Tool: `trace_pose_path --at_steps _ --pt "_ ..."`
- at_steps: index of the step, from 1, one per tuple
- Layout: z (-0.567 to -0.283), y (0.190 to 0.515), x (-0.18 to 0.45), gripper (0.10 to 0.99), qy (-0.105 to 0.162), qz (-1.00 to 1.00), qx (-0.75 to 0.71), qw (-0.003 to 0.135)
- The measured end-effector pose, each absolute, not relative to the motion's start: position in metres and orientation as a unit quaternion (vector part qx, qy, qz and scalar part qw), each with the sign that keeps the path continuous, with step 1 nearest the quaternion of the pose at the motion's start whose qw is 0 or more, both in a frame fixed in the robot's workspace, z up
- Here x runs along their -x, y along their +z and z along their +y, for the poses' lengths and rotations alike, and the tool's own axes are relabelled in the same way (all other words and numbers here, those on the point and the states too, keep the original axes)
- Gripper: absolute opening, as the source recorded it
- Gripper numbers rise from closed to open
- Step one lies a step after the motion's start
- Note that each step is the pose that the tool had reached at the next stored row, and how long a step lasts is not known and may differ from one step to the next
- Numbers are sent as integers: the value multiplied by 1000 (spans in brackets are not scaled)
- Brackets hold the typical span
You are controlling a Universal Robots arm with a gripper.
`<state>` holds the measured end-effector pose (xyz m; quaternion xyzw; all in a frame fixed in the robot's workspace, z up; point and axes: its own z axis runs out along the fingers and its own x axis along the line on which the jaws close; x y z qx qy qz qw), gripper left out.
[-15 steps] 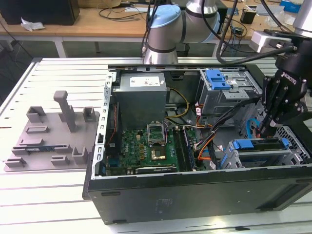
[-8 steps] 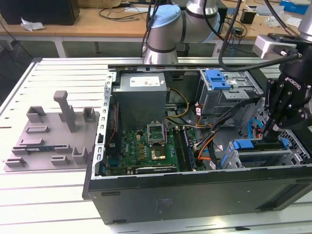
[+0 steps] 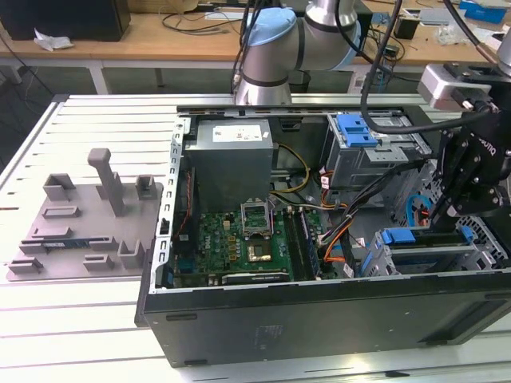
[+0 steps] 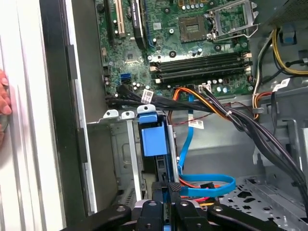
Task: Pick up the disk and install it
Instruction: 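Insert the second disk wire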
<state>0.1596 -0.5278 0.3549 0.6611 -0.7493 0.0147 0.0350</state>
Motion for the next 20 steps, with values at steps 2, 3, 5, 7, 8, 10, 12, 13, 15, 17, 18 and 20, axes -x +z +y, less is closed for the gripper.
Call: trace_pose_path --at_steps 2,3,5,7,8,10,12,13,15,17,18,20 --pt "-529 355 -156 161 14 -749 -661 35" --pt "-530 355 -154 161 14 -749 -661 35" --pt "-531 355 -152 161 14 -749 -661 34" --pt "-532 355 -151 161 14 -749 -661 30" --pt "-533 355 -151 161 14 -750 -661 27" --pt "-534 355 -151 161 12 -750 -661 16" --pt "-537 355 -150 161 6 -750 -661 4" --pt "-538 355 -149 161 4 -750 -661 1" --pt "-540 355 -148 161 -1 -750 -661 -6" --pt "-542 355 -148 161 -7 -750 -661 -11" --pt "-542 355 -148 161 -10 -750 -661 -15" --pt "-543 355 -148 161 -14 -749 -662 -19"
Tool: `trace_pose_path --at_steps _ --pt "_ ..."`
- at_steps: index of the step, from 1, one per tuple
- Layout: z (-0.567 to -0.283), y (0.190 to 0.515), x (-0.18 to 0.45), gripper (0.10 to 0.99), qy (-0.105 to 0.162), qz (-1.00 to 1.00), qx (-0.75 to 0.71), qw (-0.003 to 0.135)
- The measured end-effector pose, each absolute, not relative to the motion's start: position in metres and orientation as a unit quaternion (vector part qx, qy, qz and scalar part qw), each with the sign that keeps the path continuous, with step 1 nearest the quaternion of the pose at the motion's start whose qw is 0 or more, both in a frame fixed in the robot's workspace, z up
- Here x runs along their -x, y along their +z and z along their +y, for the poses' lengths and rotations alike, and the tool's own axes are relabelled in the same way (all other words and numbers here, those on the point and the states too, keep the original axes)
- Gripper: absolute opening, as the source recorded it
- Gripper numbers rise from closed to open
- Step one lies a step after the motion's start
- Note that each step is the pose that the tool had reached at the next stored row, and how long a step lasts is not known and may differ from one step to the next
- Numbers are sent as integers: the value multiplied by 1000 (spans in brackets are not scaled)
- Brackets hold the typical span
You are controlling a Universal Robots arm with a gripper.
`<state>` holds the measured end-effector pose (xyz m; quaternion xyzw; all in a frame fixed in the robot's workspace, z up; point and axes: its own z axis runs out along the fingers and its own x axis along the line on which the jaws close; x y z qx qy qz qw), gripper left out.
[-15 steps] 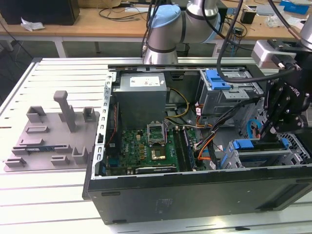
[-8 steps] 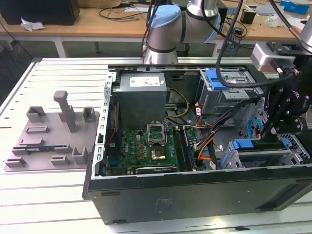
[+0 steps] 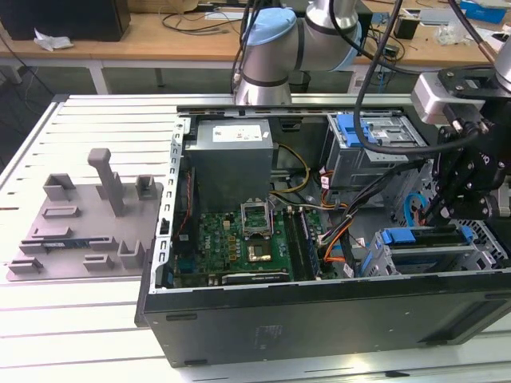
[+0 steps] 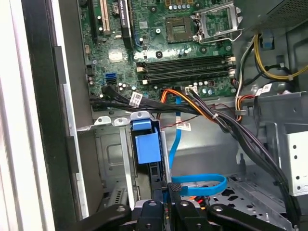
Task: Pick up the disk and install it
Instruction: 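Insert the second disk wire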
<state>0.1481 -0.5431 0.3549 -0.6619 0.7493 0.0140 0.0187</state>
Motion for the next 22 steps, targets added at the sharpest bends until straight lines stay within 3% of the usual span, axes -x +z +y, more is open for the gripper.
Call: trace_pose_path --at_steps 22 --pt "-546 355 -149 161 16 705 709 18"
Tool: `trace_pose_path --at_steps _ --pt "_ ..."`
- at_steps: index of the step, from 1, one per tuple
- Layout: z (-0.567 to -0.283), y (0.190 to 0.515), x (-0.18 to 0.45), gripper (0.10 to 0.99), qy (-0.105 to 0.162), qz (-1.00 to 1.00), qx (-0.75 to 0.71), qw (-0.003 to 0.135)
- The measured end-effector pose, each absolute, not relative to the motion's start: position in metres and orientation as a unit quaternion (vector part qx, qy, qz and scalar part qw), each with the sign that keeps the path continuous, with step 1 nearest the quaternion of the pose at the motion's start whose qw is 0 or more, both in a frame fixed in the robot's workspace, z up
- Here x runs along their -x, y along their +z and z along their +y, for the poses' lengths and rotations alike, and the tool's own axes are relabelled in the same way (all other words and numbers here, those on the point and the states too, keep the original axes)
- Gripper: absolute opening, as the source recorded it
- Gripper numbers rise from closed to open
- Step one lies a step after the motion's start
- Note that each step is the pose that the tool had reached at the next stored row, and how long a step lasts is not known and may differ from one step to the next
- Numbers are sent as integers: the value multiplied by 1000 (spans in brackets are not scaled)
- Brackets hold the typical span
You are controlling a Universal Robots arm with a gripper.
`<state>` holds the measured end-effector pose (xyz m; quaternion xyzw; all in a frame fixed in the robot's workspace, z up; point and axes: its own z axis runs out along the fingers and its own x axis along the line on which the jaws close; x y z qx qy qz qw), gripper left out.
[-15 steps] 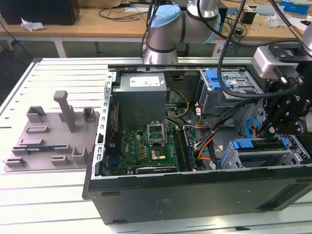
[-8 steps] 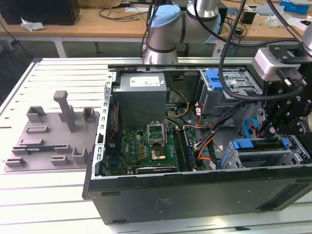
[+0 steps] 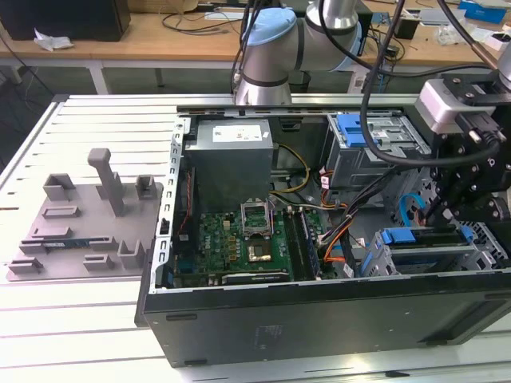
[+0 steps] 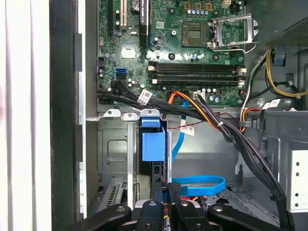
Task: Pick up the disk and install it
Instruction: 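Insert the second disk wire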
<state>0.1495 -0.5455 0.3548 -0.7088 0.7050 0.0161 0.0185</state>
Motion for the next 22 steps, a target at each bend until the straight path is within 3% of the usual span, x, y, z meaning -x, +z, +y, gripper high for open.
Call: trace_pose_path --at_steps 22 --pt "-546 352 -152 161 16 705 709 18"
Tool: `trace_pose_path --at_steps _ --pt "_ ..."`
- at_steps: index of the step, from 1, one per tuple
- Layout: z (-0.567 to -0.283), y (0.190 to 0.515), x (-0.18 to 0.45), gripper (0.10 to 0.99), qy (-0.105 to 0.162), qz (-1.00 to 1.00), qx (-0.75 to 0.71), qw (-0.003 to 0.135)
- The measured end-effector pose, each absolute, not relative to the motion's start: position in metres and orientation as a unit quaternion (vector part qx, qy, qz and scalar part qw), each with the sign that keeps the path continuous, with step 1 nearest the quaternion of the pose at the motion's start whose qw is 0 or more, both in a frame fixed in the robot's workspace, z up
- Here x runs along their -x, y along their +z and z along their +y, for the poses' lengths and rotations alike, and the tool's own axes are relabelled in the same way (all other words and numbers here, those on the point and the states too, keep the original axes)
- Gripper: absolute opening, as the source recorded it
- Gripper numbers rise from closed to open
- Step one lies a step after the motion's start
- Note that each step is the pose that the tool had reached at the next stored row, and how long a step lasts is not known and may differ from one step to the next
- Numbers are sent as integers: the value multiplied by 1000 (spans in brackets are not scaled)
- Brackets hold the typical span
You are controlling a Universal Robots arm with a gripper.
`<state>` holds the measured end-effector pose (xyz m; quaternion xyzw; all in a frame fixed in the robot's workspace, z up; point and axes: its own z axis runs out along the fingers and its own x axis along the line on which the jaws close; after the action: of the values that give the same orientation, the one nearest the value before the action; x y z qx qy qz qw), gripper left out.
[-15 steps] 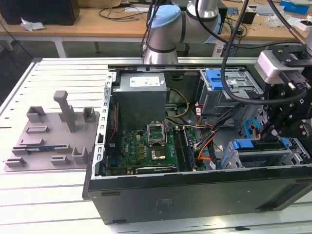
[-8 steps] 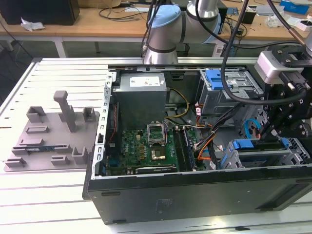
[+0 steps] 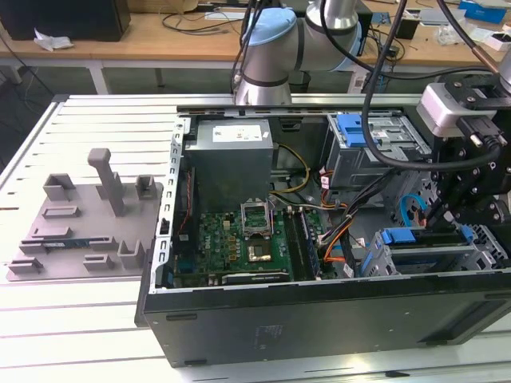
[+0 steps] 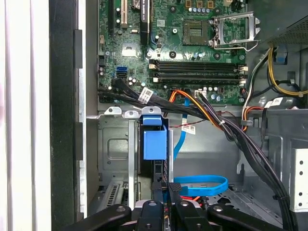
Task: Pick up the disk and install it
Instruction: 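Insert the second disk wire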
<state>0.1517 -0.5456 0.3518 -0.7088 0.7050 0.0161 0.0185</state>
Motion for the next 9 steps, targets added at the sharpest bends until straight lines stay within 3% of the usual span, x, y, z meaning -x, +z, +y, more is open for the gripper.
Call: trace_pose_path --at_steps 9 --pt "-546 350 -152 161 16 705 709 18"
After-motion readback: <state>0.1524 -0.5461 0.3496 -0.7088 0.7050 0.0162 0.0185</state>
